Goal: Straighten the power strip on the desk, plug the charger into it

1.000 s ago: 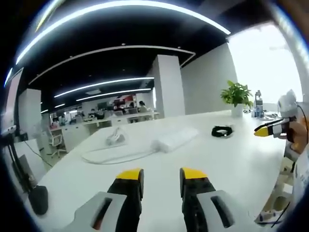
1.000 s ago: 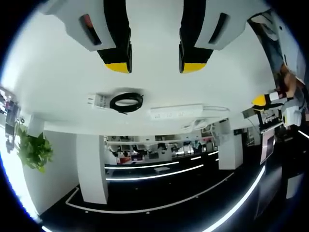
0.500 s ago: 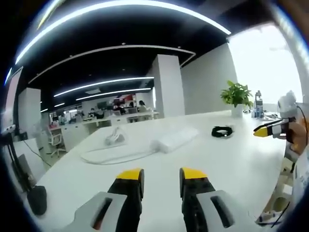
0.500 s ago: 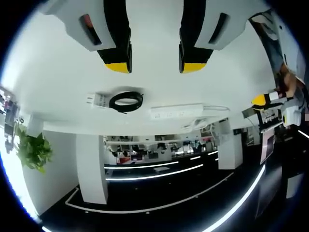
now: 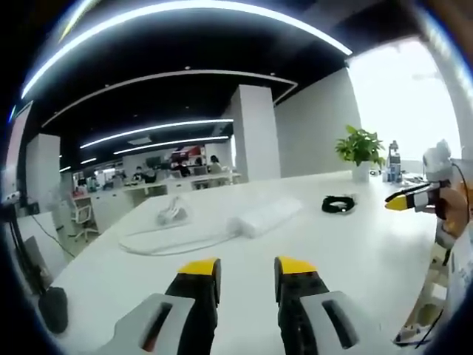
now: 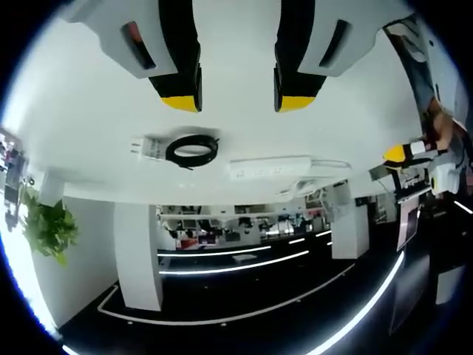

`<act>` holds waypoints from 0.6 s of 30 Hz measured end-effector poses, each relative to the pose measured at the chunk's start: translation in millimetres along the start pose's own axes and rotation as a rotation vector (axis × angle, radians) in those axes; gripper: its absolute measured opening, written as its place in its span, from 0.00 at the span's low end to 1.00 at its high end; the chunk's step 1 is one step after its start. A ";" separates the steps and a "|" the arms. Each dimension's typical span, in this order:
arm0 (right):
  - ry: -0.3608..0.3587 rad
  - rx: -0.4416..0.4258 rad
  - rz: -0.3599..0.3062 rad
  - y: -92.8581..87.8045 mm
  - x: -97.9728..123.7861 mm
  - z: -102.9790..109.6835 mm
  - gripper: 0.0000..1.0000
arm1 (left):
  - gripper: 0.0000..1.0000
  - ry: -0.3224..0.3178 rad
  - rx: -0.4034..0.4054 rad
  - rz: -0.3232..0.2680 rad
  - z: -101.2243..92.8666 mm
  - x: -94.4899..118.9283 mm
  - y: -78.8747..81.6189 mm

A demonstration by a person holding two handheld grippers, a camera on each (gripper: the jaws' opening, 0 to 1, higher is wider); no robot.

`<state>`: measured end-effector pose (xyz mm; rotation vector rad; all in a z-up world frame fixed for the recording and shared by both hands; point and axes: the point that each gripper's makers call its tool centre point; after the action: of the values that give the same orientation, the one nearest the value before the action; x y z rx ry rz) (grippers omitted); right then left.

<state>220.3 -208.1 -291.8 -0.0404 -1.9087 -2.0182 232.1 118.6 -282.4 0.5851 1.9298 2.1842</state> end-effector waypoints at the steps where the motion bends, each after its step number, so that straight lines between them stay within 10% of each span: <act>1: 0.000 0.000 0.000 0.2 -0.2 -0.2 0.39 | 0.29 -0.002 -0.001 -0.001 0.1 -0.9 0.7; 18: 0.039 0.007 -0.015 9.0 -13.0 -4.4 0.38 | 0.28 -0.034 -0.006 -0.010 -0.7 -17.3 7.4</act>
<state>236.0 -209.5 -287.0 0.0147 -1.8973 -2.0071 248.5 110.3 -278.3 0.6069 1.9039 2.1593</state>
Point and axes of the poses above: the point that each gripper's makers call its tool centre point, and the gripper's own axes: x roughly backward along the fingers, z roughly to its left, y roughly out of its top, and after that the axes turned 4 degrees about -x, right-handed
